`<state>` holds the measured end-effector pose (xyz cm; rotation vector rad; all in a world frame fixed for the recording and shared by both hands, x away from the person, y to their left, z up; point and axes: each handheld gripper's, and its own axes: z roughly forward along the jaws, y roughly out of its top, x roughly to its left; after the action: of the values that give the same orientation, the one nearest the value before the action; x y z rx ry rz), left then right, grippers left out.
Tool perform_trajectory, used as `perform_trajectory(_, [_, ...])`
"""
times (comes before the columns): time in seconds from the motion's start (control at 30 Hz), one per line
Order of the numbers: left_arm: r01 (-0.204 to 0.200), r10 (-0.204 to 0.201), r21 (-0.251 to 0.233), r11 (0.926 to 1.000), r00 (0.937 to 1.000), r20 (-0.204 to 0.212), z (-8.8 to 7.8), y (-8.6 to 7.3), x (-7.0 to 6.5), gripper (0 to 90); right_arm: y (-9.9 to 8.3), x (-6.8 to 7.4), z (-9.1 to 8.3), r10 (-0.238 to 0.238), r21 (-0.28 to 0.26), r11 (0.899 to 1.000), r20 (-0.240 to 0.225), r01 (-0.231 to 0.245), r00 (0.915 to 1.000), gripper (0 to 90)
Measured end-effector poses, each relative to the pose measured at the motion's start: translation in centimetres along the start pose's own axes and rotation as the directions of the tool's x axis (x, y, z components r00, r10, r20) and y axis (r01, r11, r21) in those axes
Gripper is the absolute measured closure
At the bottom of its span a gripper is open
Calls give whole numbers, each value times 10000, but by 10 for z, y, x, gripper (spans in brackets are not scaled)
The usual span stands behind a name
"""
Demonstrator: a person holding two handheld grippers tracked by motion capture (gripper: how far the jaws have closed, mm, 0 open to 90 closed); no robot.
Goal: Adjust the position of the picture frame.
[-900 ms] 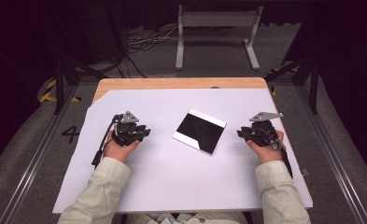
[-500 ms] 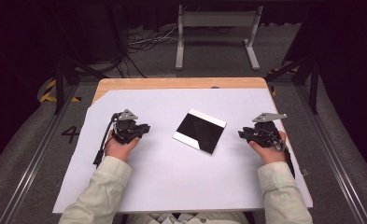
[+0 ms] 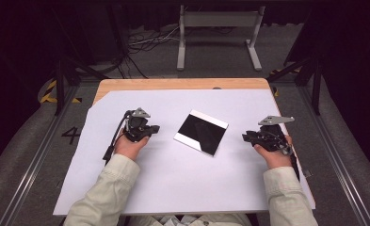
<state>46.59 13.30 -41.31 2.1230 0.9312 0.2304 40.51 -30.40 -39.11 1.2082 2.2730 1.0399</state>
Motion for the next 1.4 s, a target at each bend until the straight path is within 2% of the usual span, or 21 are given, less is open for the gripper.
perform_trajectory(0.13, [110,-117,288,9995,9996,239,14,4,-4,900,-3,1,-5,37,22,10000,-20,-37,10000,730])
perform_trajectory(0.23, [92,-103,599,9982,9998,186,25,3,-5,900,-6,1,-5,112,91,9999,-49,-112,9999,730])
perform_trajectory(0.4, [386,-406,635,9972,9987,297,33,3,-3,900,-8,3,-5,147,106,9998,-186,-145,9997,729])
perform_trajectory(0.53, [292,-335,856,9959,9982,498,44,5,-10,900,-8,7,-1,42,221,9997,-272,-36,9996,729])
perform_trajectory(0.67, [16,-53,1022,9948,9993,366,54,7,-16,900,-9,10,-1,-37,248,9997,-307,45,9995,728])
perform_trajectory(0.8, [90,-138,1030,9946,9989,454,57,8,-17,900,-10,10,-3,28,211,9998,-354,-20,9994,728])
perform_trajectory(0.97, [-12,-59,1060,9944,9977,670,60,10,-18,900,-12,12,0,-23,332,9994,-430,37,9991,728])
perform_trajectory(1.03, [182,-262,1037,9944,9967,764,60,10,-17,900,-13,13,1,-21,406,9992,-456,39,9990,728])
perform_trajectory(1.1, [204,-298,1093,9938,9959,849,60,10,-17,900,-13,14,2,-27,420,9991,-477,47,9989,728])
perform_trajectory(1.3, [-354,154,1341,9903,9890,1472,62,12,-29,900,-12,15,-1,-40,364,9993,-459,56,9989,733])
perform_trajectory(1.37, [-394,170,1390,9895,9871,1589,63,12,-33,900,-13,14,-1,3,395,9992,-439,15,9990,736])
perform_trajectory(1.4, [-534,264,1484,9875,9837,1781,64,13,-38,900,-13,13,-1,32,415,9991,-435,-14,9990,738])
